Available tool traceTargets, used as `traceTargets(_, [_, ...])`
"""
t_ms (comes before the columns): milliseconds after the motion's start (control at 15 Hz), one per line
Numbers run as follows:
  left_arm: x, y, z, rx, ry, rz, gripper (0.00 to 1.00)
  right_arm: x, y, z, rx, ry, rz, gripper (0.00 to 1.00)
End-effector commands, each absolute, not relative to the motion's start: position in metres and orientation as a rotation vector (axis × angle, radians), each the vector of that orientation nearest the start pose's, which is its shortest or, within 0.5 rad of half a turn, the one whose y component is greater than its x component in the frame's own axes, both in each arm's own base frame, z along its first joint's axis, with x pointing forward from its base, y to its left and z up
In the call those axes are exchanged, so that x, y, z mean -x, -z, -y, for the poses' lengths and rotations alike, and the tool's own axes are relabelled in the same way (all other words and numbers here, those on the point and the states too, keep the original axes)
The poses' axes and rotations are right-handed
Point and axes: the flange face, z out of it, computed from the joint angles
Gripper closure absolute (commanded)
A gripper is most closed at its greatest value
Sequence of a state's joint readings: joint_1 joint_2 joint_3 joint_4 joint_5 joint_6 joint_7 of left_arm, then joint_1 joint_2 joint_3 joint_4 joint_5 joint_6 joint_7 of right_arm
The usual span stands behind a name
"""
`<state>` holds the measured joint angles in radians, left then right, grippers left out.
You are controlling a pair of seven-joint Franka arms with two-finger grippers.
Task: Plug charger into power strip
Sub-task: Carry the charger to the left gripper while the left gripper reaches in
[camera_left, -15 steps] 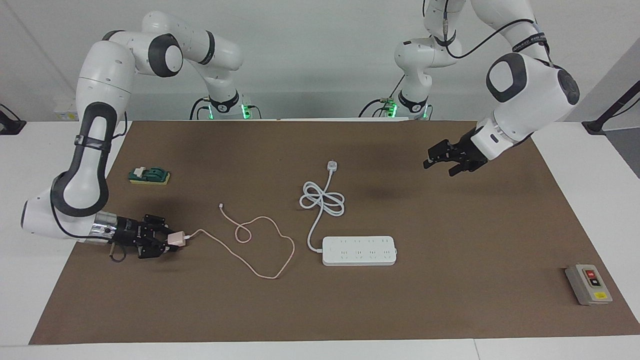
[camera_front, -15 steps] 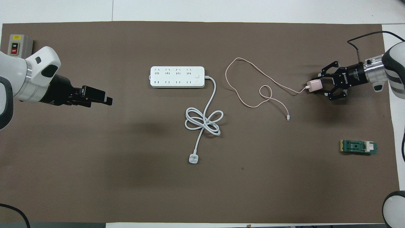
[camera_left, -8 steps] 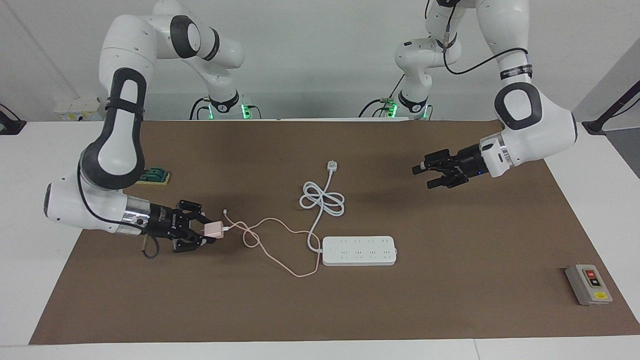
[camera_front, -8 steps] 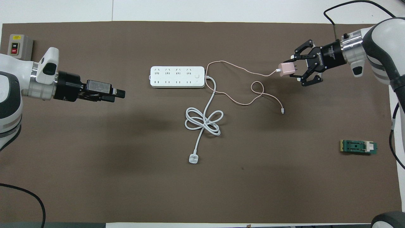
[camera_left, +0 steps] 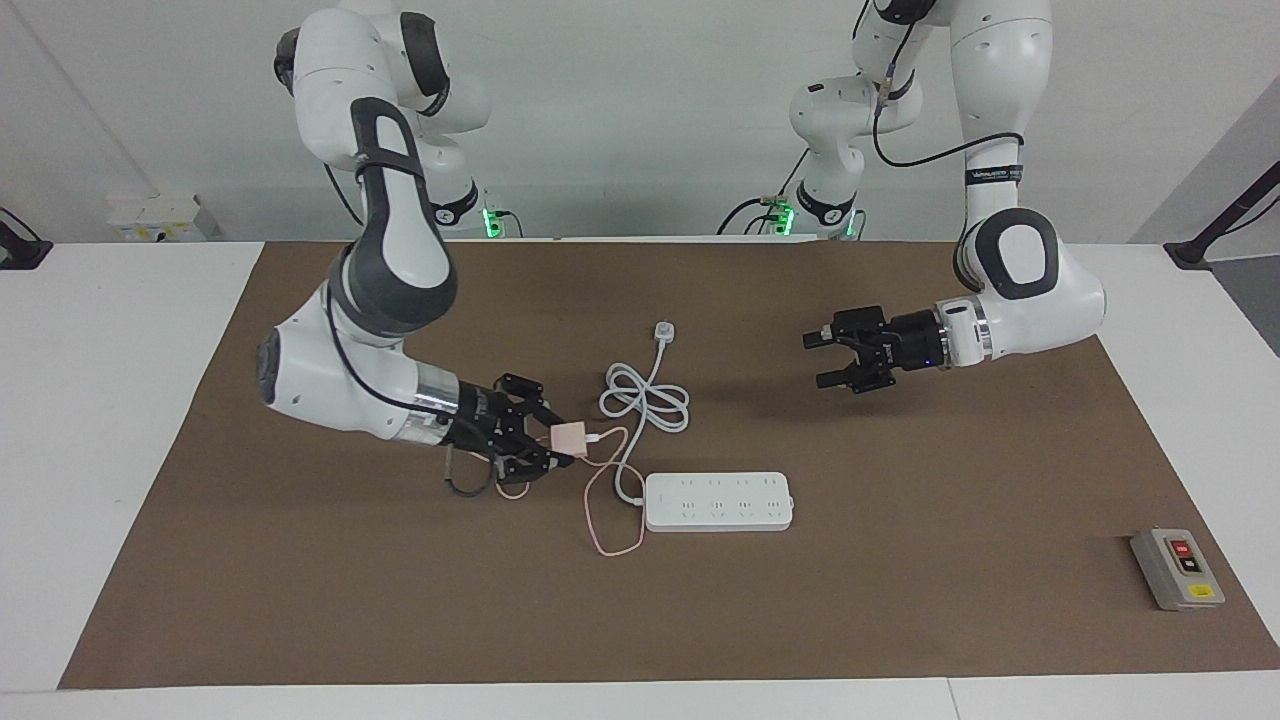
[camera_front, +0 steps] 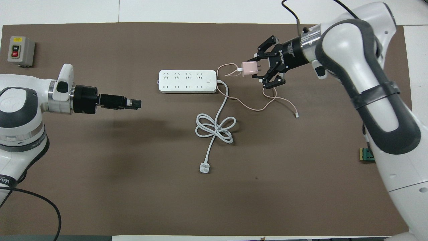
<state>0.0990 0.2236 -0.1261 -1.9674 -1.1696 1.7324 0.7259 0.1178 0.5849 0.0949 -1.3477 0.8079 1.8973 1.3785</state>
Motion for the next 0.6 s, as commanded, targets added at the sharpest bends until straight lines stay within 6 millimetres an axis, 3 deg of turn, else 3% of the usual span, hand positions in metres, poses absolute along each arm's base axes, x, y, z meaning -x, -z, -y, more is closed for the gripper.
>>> traceTargets(0, [-0.57, -0.375, 0.103, -1.878, -0.028, 0.251, 0.0, -0.69, -0.414, -0.247, 1.835, -0.773, -1.652, 1.0])
traceTargets(333, [-0.581, -0.369, 0.138, -1.792, -0.086, 0.149, 0.0, -0.666, -0.418, -0.333, 1.811, -0.727, -1.669, 1.0])
traceTargets(532, [-0.581, -0.354, 0.143, -1.775, -0.069, 0.109, 0.0, -0.657, -0.419, -0.351, 1.811, -0.745, -1.674, 1.0])
